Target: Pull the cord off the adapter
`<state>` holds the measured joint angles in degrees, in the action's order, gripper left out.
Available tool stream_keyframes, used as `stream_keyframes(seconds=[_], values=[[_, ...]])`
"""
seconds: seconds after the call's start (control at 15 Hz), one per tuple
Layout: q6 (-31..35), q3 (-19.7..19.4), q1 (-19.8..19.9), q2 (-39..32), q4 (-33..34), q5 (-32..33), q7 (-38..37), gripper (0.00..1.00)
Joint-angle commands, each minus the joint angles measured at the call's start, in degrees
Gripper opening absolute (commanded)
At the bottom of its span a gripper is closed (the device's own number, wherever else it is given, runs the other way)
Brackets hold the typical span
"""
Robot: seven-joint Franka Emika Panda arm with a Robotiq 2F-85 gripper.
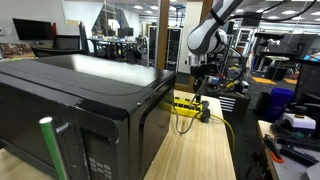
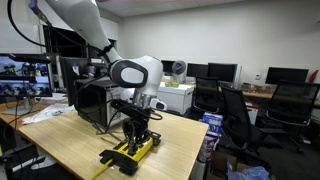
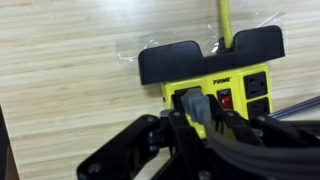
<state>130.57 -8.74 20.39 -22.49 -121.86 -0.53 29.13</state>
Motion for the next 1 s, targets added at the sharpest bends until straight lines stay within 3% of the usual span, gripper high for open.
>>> stream_keyframes(seconds=[0.0, 0.93], values=[[-3.8, 0.6, 0.5, 4.2, -0.7, -1.2, 1.4, 0.07], [-6.6, 0.0, -0.9, 8.2, -0.6, -0.6, 1.3, 0.07]])
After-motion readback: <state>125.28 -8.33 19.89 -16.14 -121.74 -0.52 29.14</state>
